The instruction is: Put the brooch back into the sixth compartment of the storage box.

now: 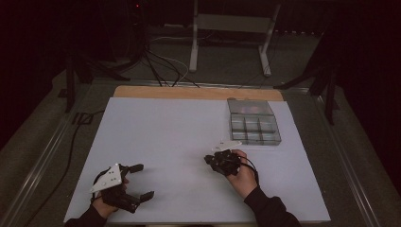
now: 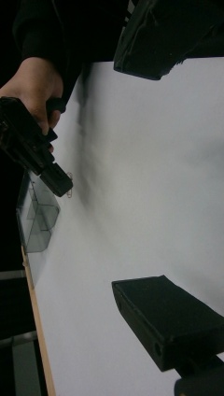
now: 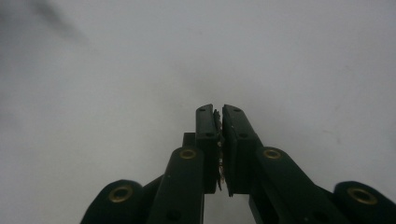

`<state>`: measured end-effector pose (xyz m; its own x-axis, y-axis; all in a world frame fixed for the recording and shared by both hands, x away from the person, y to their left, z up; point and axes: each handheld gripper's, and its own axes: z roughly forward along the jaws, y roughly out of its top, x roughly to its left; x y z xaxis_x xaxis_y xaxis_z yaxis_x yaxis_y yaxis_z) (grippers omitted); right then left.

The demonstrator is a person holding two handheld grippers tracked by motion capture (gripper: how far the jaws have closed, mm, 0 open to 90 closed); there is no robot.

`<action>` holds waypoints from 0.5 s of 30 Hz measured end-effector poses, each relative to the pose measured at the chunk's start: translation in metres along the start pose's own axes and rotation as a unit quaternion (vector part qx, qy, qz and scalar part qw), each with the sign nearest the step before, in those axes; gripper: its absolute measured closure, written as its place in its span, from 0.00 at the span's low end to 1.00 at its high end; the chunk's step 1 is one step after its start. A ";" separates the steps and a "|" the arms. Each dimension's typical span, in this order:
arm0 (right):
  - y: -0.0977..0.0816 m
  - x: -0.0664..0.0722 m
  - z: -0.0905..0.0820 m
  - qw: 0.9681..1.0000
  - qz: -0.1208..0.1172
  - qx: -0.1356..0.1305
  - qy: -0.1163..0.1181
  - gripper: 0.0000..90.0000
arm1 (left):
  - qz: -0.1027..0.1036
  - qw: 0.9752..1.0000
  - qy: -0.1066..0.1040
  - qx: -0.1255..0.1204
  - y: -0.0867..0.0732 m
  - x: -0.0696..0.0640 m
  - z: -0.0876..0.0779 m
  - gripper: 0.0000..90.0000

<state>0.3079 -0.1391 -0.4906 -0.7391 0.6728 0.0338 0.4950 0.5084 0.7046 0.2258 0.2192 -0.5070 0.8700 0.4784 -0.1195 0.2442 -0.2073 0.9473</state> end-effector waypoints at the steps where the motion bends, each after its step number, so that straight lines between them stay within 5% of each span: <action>1: 0.000 -0.001 -0.001 1.000 0.000 -0.001 -0.001 0.95 | 0.000 1.000 0.000 0.000 0.000 0.000 0.000 0.01; 15: 0.000 -0.015 -0.017 1.000 0.014 -0.009 -0.015 0.95 | 0.000 1.000 0.000 0.000 0.000 0.000 0.000 0.01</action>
<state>0.3110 -0.1587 -0.4789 -0.7110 0.7025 0.0316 0.5065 0.4804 0.7160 0.2261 0.2192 -0.5073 0.8700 0.4782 -0.1204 0.2449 -0.2071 0.9472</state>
